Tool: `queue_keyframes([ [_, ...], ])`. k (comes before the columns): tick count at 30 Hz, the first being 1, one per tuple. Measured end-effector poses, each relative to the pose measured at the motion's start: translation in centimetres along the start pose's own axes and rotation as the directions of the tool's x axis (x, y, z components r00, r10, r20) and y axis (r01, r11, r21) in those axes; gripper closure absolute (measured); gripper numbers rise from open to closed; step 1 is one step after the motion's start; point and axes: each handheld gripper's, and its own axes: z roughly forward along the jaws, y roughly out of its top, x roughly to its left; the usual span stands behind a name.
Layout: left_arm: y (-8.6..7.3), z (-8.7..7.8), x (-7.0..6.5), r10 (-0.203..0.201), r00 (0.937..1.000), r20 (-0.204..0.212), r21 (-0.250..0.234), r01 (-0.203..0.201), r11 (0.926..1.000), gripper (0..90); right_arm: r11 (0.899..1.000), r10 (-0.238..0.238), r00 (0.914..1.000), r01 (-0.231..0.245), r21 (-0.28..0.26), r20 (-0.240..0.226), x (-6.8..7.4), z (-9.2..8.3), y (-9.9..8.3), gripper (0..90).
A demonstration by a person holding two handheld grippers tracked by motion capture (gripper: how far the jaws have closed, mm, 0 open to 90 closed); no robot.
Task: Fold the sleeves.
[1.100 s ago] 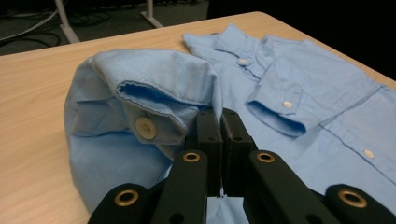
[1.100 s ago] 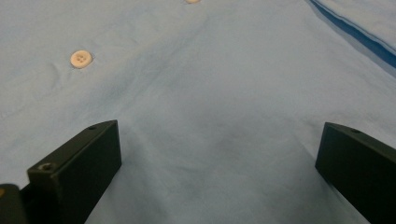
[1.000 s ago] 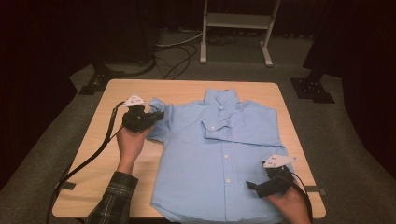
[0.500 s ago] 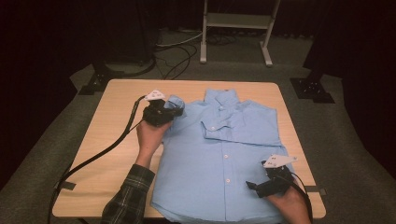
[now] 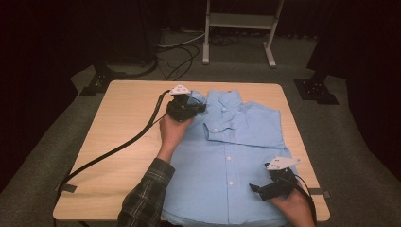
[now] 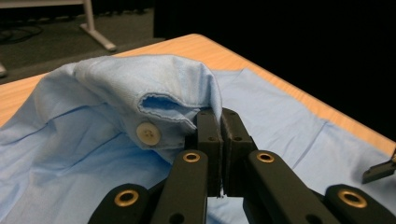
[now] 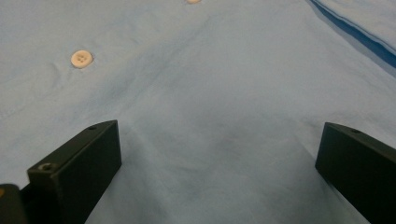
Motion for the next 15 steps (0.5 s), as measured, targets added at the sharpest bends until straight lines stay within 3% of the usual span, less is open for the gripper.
queue_keyframes([
  [6,0.7,1.5,-1.2,0.017,0.9994,0.03,0.002,-0.017,0.9999,88.4,1.0,0.0,1.0,0.0,0.0,0.0,0.0,0.0,0.0,0.1],
  [9,0.7,2.1,-1.6,0.007,0.9984,0.057,-0.006,-0.007,1.0,88.4,1.0,-0.001,1.0,0.001,0.0,0.0,0.0,0.0,0.0,0.1],
  [15,0.1,2.9,-2.2,0.01,0.9943,0.106,0.033,-0.014,0.9993,88.4,1.0,-0.001,1.0,0.001,0.002,0.001,0.0,0.0,0.0,0.1],
])
